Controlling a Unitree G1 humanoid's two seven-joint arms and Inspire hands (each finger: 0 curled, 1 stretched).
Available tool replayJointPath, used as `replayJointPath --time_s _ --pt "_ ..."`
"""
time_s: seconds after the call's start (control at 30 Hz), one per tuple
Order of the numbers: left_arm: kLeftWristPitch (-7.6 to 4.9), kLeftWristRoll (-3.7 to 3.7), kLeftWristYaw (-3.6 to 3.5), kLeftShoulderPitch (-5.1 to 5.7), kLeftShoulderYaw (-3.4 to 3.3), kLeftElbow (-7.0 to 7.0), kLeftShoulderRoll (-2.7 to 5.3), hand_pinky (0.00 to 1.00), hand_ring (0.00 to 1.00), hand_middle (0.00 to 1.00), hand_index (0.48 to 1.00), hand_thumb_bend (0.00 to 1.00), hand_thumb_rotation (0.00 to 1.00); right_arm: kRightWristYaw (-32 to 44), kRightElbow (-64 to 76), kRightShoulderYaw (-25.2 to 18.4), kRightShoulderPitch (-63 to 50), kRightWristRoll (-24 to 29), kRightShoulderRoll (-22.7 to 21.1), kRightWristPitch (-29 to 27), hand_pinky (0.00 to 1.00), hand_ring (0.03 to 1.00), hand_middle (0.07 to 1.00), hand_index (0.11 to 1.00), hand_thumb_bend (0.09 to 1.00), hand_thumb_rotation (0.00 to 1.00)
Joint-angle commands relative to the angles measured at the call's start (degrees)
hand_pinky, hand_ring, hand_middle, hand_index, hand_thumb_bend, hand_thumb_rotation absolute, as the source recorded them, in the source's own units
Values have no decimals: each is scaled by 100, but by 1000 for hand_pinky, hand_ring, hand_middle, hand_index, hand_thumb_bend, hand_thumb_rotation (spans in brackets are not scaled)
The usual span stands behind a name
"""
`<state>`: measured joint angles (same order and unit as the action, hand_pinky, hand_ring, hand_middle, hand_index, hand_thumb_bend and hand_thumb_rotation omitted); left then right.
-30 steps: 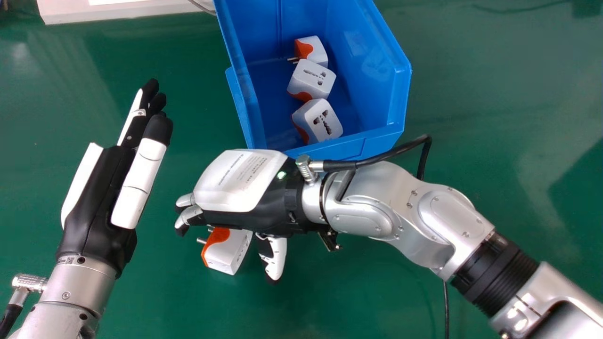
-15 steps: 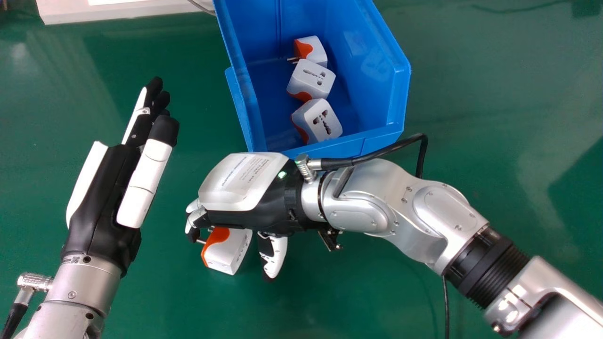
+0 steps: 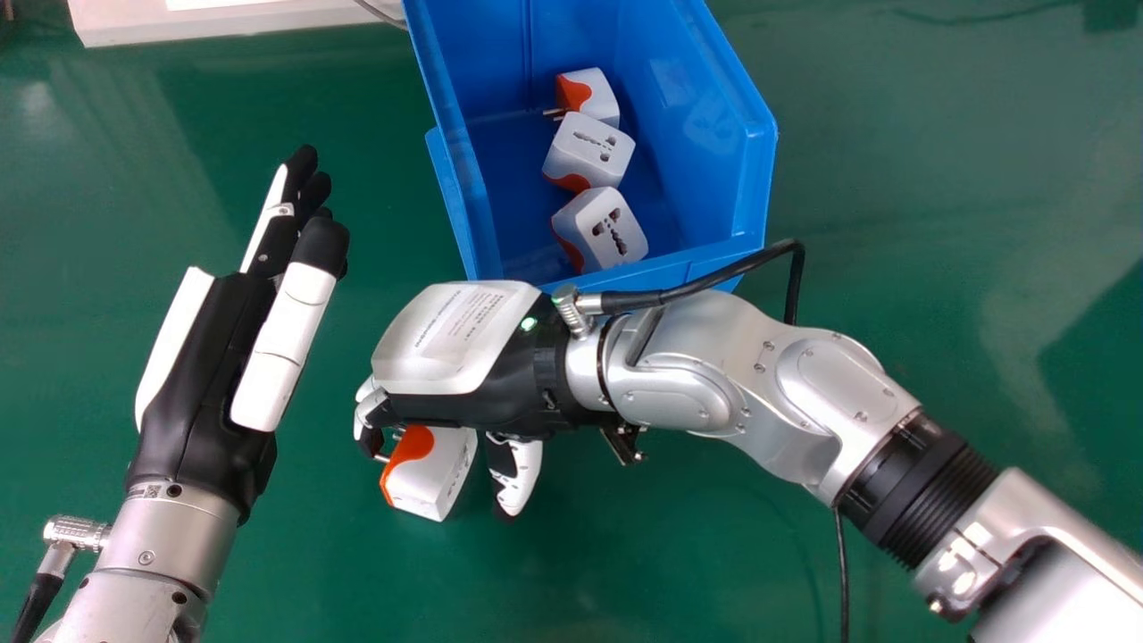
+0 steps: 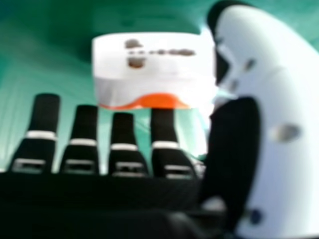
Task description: Pick all objects and put in blue box
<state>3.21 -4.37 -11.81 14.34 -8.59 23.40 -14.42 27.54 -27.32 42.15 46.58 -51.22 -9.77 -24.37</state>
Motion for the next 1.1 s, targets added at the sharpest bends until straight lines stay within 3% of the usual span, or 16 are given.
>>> replayJointPath --time_s 0.0,0.17,0.5,0.77,1.07 --pt "-25 19 35 -1 8 197 21 934 990 1000 1000 821 1000 -150 8 55 241 -69 78 -16 697 826 860 769 451 4" --pt "-29 13 33 60 19 262 41 934 990 1000 1000 822 1000 -317 -87 98 276 -182 43 -49 691 822 856 763 474 1" --pt "-9 -37 12 83 14 312 41 935 991 1000 1000 828 1000 -644 -187 96 245 -213 22 41 685 817 855 762 436 11" --pt "-15 -70 -16 22 -24 213 15 936 992 1000 1000 834 1000 -585 -331 120 425 -189 93 34 704 839 879 790 393 86" --pt "-19 -59 -29 -52 -52 106 -5 938 993 1000 1000 834 1000 -514 -245 67 471 -152 136 131 754 881 922 826 375 144"
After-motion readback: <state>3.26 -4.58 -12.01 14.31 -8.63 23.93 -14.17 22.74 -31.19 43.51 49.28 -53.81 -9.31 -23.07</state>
